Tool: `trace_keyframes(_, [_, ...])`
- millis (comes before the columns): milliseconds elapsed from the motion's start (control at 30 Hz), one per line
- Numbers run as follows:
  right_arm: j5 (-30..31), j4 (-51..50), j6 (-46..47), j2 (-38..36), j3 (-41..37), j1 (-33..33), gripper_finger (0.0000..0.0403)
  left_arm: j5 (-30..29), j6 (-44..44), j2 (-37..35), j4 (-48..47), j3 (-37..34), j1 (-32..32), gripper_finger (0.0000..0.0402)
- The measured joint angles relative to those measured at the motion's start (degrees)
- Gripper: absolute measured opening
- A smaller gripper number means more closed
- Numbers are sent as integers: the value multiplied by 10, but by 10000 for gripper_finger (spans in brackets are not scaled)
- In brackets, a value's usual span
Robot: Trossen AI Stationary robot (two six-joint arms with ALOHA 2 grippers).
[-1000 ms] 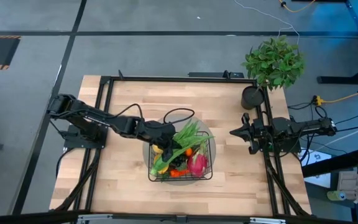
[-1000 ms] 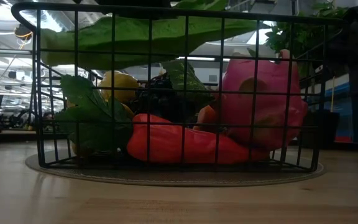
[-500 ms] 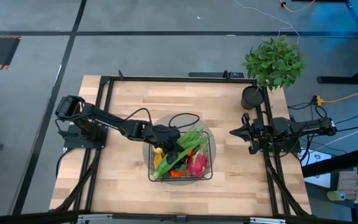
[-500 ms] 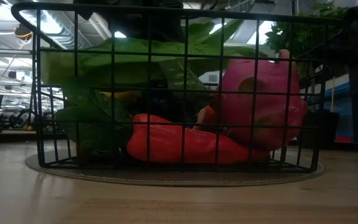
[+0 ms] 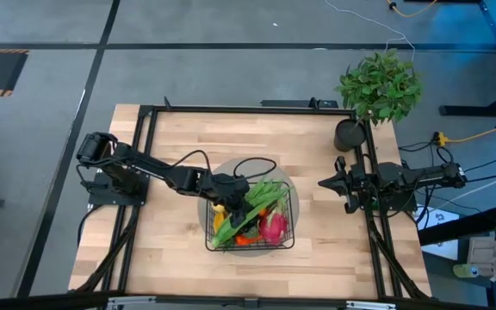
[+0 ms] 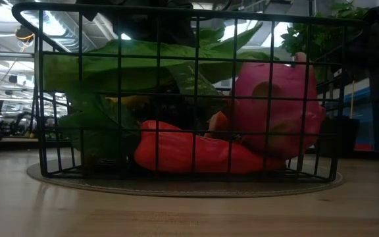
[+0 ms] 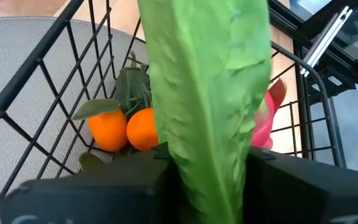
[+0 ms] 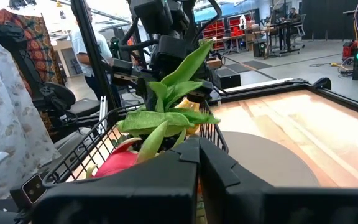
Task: Build produce basket
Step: Put the leaf lettuce into the wire basket
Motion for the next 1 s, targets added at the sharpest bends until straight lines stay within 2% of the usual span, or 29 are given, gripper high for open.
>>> trace_keyframes(300, [0, 0, 0, 0, 0, 0, 5, 0, -32, -2, 5, 0, 0, 144])
trace_keyframes(433, [0, 0, 0, 0, 0, 0, 5, 0, -49, -2, -29, 24, 0, 163])
trace_keyframes(633, [0, 0, 0, 0, 0, 0, 5, -5, -33, -2, -144, 93, 0, 164])
trace_keyframes(800, [0, 0, 0, 0, 0, 0, 5, -47, -14, -1, -260, 141, -4, 164])
trace_keyframes(1000, [0, 0, 0, 0, 0, 0, 5, -55, -14, 4, -287, 147, -8, 164])
